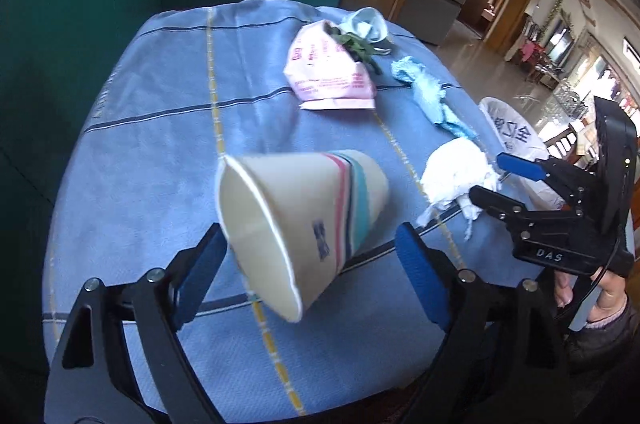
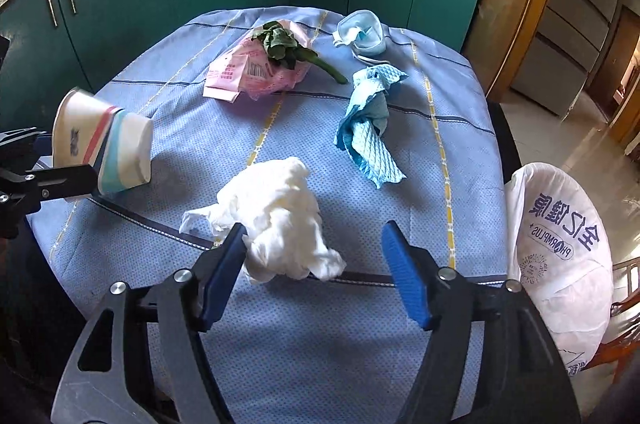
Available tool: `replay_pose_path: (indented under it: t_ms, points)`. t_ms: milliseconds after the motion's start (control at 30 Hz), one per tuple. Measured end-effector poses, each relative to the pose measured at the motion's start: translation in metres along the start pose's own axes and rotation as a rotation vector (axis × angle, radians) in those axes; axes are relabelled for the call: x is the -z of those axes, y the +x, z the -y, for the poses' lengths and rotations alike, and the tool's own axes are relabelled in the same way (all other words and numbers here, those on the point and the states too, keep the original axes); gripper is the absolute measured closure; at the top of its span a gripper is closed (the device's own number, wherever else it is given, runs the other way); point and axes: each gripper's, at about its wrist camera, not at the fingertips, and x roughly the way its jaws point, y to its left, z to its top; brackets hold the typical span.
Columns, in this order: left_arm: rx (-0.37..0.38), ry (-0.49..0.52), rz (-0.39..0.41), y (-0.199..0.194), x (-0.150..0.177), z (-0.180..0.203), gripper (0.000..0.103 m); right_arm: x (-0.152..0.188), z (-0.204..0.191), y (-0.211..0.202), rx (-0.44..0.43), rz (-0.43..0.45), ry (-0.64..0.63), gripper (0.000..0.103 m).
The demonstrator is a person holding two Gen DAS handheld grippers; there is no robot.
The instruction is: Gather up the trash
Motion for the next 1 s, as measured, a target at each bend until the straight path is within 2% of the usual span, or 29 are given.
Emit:
replay_pose_path:
  t_ms: [233, 367, 467, 600, 833, 1000]
  points:
    - [-0.105, -0.027, 0.062, -0.014, -0.001, -0.022, 0.012, 0.001, 0.001, -0.002, 0.0, 0.002, 0.012, 0.029]
    - [-0.088, 0.015, 0.055, -0.008, -0.007, -0.023, 0.008, 0.001, 0.0, 0.0, -0.001, -0.005, 0.016, 0.029]
    - [-0.055, 0.124, 0.024, 0.003, -0.013, -0.012, 0.006, 0.001, 0.001, 0.001, 0.0, -0.01, 0.022, 0.029]
    - [-0.065, 0.238, -0.017, 0.021, -0.016, -0.002, 0.005, 0.001, 0.001, 0.002, -0.008, -0.011, 0.03, 0.029]
    - [-0.082, 0.231, -0.061, 0.035, -0.01, 0.005, 0.005, 0.002, -0.003, 0.006, -0.007, -0.02, 0.023, 0.028]
    - [-0.052, 0.243, -0.075, 0.029, 0.004, 0.018, 0.005, 0.001, -0.004, 0.007, -0.003, -0.021, 0.02, 0.026]
